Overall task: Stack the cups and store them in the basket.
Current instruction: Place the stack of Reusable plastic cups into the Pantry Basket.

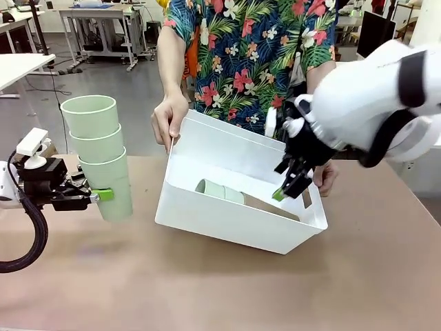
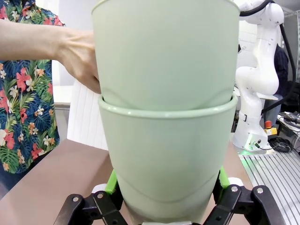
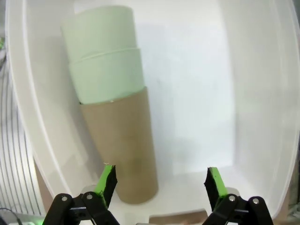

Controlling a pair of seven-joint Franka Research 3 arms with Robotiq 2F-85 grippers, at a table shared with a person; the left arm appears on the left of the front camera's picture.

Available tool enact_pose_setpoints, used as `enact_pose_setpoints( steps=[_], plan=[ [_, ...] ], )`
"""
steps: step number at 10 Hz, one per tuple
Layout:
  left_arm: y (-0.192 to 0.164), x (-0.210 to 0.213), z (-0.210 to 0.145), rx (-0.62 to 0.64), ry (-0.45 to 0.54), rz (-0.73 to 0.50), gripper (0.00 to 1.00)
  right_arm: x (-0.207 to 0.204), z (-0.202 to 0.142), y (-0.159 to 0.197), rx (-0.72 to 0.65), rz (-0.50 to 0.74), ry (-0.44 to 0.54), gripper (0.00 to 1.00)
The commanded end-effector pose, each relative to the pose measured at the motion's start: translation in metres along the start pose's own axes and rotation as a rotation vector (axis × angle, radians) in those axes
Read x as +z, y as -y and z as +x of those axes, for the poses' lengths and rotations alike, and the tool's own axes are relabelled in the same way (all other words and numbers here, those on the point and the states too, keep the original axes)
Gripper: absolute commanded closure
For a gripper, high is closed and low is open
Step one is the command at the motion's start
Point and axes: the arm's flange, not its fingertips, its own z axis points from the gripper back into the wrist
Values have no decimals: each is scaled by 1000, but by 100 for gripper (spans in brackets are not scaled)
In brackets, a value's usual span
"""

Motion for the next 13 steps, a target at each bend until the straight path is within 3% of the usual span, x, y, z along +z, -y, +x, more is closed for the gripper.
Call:
enact_pose_setpoints(
  steps=[1,4,6,9,12,13],
  plan=[
    [1,-1,6,-4,8,-3,13,47,-19,-2,-70,-24,66,0],
    [1,-1,6,-4,8,-3,13,125,-65,-9,-109,-32,322,0],
    [1,-1,6,-4,8,-3,13,164,-98,-23,-127,-104,458,0],
    [1,-1,6,-4,8,-3,13,187,-156,-34,-121,-139,698,0],
    [1,-1,6,-4,8,-3,13,188,-187,-36,-63,-118,800,0],
    [1,-1,6,-4,8,-3,13,220,-162,-8,-144,-154,722,0]
  ],
)
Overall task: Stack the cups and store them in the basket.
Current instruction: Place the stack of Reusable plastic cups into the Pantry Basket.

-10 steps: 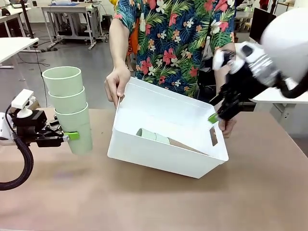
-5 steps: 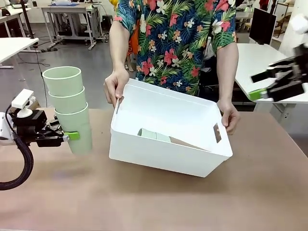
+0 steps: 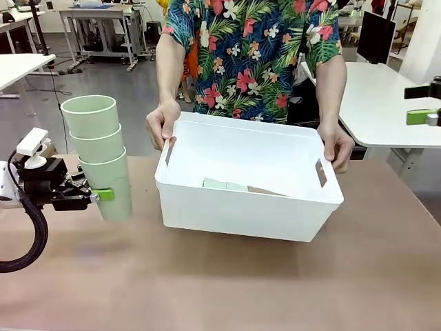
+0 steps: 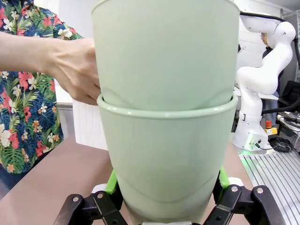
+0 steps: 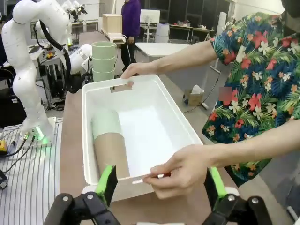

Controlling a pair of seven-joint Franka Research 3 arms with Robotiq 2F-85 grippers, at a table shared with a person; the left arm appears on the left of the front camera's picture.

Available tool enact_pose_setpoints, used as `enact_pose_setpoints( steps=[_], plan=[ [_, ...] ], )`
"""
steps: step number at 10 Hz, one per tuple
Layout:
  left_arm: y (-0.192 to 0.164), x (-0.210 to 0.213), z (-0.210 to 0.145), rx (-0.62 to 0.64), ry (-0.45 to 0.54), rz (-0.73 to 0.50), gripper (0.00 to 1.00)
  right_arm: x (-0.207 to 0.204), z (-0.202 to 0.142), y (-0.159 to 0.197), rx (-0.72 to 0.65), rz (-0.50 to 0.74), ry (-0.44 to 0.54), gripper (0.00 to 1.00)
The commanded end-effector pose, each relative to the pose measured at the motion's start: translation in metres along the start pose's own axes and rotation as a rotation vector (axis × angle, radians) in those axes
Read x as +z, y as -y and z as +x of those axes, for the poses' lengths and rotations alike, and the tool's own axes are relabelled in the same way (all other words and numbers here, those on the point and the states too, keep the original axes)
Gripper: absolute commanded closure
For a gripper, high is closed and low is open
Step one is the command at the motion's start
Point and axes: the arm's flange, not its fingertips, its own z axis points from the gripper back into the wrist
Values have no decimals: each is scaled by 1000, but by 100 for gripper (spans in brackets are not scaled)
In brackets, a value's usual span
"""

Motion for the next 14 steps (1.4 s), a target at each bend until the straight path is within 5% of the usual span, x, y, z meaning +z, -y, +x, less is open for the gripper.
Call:
enact_pose_setpoints(
  steps=[1,14],
  plan=[
    [1,0,6,-3,8,-3,13,-8,12,-2,-9,-26,-36,0],
    [1,0,6,-3,8,-3,13,-8,12,-2,-9,-26,-36,0]
  ],
)
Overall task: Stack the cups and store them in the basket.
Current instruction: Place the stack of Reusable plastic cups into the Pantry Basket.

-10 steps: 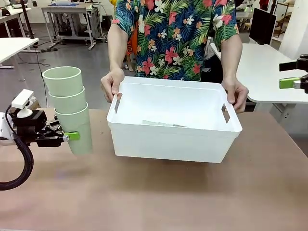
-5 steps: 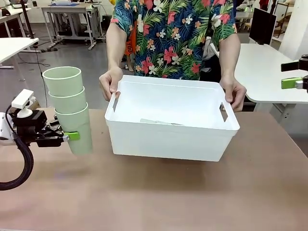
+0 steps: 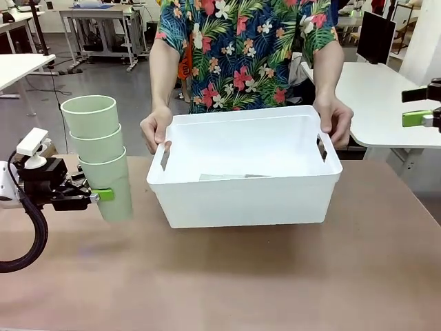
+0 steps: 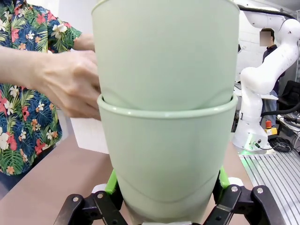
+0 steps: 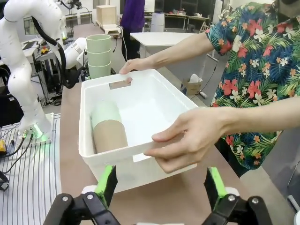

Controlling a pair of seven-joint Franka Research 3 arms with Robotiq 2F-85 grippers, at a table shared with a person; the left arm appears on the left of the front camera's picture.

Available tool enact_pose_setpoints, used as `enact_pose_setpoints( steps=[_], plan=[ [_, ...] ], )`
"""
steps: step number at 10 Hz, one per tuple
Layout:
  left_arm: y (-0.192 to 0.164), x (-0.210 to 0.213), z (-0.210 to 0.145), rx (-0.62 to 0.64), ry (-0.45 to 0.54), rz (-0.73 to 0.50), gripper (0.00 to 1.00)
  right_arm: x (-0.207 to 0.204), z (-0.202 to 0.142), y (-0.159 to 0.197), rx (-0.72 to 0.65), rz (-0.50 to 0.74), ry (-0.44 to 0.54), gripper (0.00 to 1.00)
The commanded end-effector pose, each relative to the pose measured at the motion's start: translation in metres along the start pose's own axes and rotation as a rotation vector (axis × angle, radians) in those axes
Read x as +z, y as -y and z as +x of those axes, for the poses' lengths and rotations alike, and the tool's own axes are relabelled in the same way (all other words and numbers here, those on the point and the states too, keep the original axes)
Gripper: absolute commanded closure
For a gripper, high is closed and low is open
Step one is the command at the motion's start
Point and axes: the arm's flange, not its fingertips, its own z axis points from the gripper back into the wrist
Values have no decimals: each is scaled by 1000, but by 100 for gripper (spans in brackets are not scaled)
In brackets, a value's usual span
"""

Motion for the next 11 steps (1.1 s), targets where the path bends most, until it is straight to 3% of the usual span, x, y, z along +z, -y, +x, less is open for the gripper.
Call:
enact_pose_setpoints(
  steps=[1,11],
  plan=[
    [1,0,6,-3,8,-3,13,-2,3,4,18,-3,22,0],
    [1,0,6,-3,8,-3,13,-2,3,4,18,-3,22,0]
  ],
)
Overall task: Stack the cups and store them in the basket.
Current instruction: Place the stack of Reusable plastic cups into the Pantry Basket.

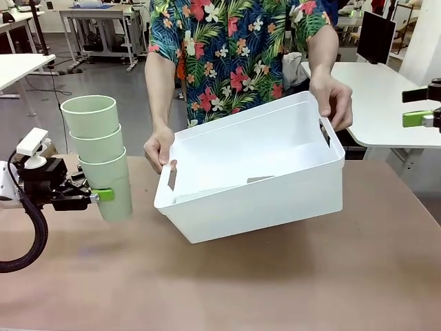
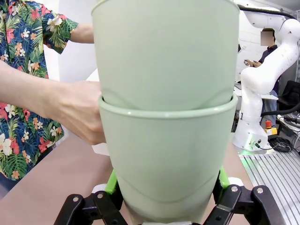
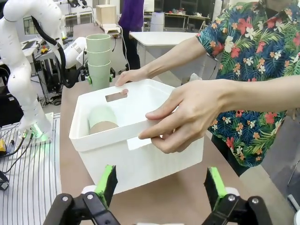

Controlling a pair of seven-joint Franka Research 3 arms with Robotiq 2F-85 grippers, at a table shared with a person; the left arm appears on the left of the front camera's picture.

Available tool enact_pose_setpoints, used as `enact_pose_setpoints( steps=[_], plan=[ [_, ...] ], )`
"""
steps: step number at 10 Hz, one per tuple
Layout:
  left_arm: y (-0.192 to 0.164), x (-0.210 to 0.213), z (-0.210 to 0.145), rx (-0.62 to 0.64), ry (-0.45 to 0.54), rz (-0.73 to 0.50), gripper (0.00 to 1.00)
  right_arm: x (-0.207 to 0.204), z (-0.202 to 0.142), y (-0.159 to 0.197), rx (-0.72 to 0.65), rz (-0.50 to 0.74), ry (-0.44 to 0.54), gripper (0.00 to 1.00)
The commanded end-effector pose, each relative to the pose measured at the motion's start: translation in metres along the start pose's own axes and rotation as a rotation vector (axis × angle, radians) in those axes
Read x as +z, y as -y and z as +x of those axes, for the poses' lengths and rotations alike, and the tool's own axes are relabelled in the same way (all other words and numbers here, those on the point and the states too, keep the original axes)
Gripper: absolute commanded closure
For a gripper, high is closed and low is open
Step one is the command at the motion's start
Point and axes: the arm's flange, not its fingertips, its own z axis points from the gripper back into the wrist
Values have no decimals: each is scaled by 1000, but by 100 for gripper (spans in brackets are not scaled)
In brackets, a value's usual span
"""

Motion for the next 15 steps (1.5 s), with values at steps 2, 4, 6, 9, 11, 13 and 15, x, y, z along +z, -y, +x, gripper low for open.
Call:
enact_pose_setpoints(
  steps=[2,4,6,9,11,13,15],
  plan=[
    [3,3,15,1,1,22,13,-3,3,4,19,-1,25,0],
    [9,0,49,17,-21,54,13,-3,3,4,19,-1,25,0],
    [19,-13,94,15,-61,79,13,-3,3,4,19,-1,25,0],
    [32,-46,162,-10,-169,132,13,-3,3,4,19,-1,25,0],
    [44,-77,198,-38,-250,156,13,-3,3,4,19,-1,25,0],
    [50,-116,221,-57,-343,183,13,-3,3,4,19,-1,25,0],
    [43,-147,237,-71,-418,203,13,-3,3,4,19,-1,25,0]
  ],
)
